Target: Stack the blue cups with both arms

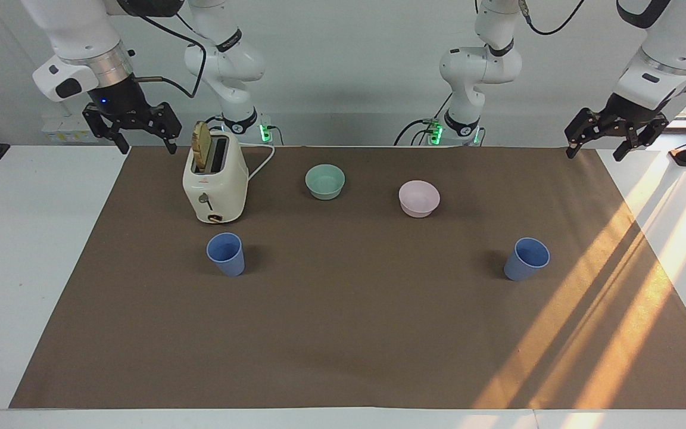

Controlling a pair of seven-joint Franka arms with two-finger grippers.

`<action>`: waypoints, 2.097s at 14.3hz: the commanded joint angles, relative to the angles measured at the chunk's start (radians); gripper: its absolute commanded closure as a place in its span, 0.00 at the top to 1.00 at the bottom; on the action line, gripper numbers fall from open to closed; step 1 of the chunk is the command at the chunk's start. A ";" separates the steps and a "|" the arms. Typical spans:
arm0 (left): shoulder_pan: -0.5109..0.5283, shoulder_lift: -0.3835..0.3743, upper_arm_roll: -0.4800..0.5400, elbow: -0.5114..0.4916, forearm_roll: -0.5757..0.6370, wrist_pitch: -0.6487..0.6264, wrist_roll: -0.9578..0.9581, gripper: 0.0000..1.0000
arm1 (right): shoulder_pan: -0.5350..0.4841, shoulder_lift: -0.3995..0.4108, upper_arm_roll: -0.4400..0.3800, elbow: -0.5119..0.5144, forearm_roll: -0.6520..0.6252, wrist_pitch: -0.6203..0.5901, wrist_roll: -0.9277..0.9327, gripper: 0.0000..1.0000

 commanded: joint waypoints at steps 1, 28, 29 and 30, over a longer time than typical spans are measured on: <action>0.014 -0.023 -0.007 -0.024 -0.011 -0.004 -0.002 1.00 | -0.001 -0.007 0.004 -0.011 -0.021 0.006 0.019 1.00; 0.045 0.222 -0.009 -0.350 -0.068 0.621 0.127 1.00 | -0.001 -0.007 0.004 -0.011 -0.021 0.006 0.019 1.00; 0.043 0.228 -0.011 -0.358 -0.068 0.643 0.127 1.00 | -0.001 -0.005 0.004 -0.011 -0.021 0.006 0.019 1.00; 0.043 0.230 -0.011 -0.363 -0.071 0.648 0.127 1.00 | -0.001 -0.005 0.004 -0.011 -0.021 0.008 0.019 1.00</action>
